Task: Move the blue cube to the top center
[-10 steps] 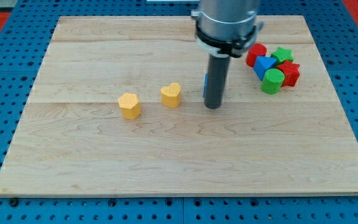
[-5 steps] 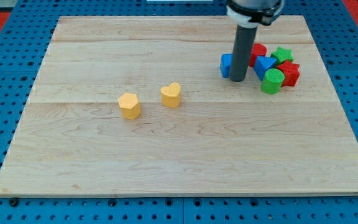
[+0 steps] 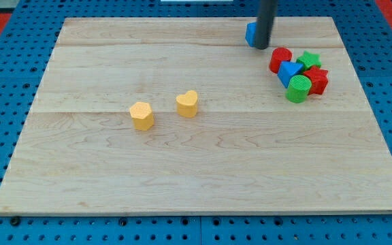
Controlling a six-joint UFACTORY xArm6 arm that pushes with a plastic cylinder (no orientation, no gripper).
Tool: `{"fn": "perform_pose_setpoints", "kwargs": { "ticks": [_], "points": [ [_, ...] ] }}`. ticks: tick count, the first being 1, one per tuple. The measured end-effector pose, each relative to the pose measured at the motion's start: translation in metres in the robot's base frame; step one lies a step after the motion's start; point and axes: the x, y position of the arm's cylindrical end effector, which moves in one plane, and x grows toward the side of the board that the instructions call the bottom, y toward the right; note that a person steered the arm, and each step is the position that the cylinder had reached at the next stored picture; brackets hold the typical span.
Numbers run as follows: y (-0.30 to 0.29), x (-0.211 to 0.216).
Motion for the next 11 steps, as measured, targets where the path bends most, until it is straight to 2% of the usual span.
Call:
{"fn": "perform_pose_setpoints", "kwargs": {
  "ticks": [1, 2, 5, 7, 8, 9, 11],
  "points": [
    [0.046, -0.004],
    [0.033, -0.022],
    [-0.128, -0.034],
    [-0.150, -0.011],
    [-0.194, -0.018],
    [-0.202, -0.039],
    [-0.140, -0.063]
  ]
}}
